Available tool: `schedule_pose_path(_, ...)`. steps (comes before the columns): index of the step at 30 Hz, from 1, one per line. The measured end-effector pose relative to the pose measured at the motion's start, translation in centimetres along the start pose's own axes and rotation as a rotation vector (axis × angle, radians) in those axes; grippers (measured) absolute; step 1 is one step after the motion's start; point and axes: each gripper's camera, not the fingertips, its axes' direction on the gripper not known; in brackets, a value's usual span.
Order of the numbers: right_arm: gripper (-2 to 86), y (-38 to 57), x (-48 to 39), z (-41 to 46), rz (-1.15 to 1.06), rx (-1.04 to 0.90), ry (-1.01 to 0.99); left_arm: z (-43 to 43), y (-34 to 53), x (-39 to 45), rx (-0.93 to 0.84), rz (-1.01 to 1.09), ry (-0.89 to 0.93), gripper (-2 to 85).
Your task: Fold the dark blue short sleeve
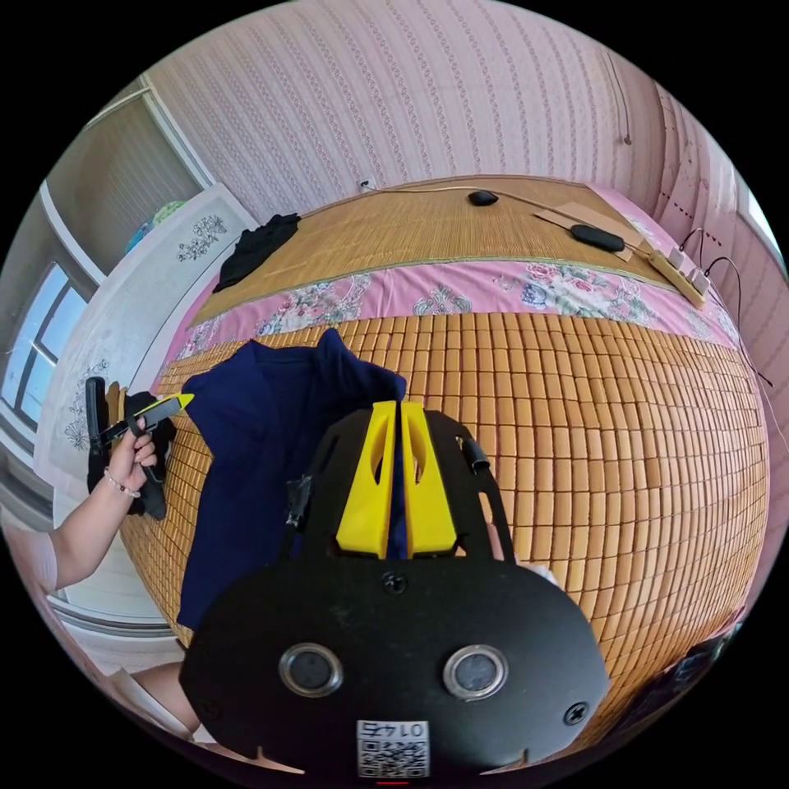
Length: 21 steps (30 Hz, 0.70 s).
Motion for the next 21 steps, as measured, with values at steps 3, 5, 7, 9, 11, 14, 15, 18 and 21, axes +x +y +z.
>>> schedule_pose_path(3, 0.3, 2.0, 0.3, -0.7, 0.009, -0.016, -0.018, -1.2, 1.5, 0.0, -0.021, 0.025, -0.002, -0.8)
schedule_pose_path(5, 0.3, 3.8, 0.4, -1.6, 0.024, -0.021, -0.051, -2.2, 2.8, -0.3, -0.042, 0.025, 0.009, -0.7)
schedule_pose_path(7, 0.3, 6.2, 0.4, -3.2, 0.033, -0.009, -0.103, -3.8, 4.5, -0.3, -0.047, 0.041, 0.037, -0.7)
schedule_pose_path(9, 0.3, 9.9, 0.0, -6.2, 0.027, 0.004, -0.168, -6.6, 7.1, -0.1, -0.067, 0.078, 0.100, -0.5)
schedule_pose_path(11, 0.4, 13.3, -0.5, -8.7, 0.016, 0.001, -0.204, -8.9, 9.5, 0.2, -0.091, 0.111, 0.163, -0.5)
schedule_pose_path(14, 0.4, 19.7, -1.4, -10.8, -0.011, -0.130, -0.198, -11.4, 14.7, 0.9, -0.208, 0.171, 0.276, -0.6)
schedule_pose_path(15, 0.5, 22.5, -1.3, -10.4, 0.018, -0.207, -0.178, -11.3, 17.1, 0.9, -0.289, 0.144, 0.300, -0.5)
schedule_pose_path(18, 0.5, 29.0, -0.8, -7.8, 0.146, -0.357, -0.119, -8.8, 23.4, 0.3, -0.476, 0.040, 0.336, -0.5)
schedule_pose_path(21, 0.5, 32.6, -1.4, -7.0, 0.226, -0.368, -0.070, -6.3, 27.6, -0.7, -0.585, -0.030, 0.264, -0.3)
